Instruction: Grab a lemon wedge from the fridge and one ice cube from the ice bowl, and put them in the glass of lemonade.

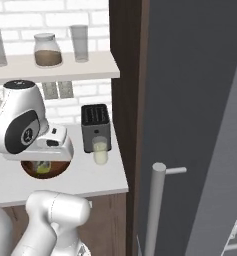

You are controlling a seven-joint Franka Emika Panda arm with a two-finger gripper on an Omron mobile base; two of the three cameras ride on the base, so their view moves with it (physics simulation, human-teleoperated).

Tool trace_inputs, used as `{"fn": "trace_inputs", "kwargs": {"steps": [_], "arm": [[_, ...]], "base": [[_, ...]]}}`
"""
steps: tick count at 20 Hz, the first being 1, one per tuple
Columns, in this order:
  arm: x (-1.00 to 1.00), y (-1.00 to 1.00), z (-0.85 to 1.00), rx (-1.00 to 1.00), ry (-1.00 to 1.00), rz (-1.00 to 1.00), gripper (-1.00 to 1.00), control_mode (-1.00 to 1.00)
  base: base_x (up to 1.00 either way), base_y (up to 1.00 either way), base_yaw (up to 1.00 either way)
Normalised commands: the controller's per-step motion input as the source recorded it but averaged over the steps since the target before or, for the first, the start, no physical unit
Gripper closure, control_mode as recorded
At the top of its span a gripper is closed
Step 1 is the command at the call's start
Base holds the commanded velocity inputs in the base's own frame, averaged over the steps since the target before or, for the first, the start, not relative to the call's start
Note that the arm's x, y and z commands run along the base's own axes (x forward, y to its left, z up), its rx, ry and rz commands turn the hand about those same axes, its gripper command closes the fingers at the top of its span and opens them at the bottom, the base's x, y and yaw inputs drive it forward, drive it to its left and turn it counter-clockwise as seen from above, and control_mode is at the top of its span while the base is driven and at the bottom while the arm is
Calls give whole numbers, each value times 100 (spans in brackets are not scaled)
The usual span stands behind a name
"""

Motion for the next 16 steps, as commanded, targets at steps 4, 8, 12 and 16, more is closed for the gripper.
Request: {"fn": "trace_inputs", "kwargs": {"steps": [4,8,12,16], "arm": [[81,51,5,-10,-5,-7,100,-100],[72,33,0,-7,-1,-8,100,-100],[56,7,-8,-2,-8,-7,100,-100],[93,-14,-25,1,-13,-14,100,-100]], "base": [[0,0,0],[0,0,0],[0,0,0],[0,0,0]]}}
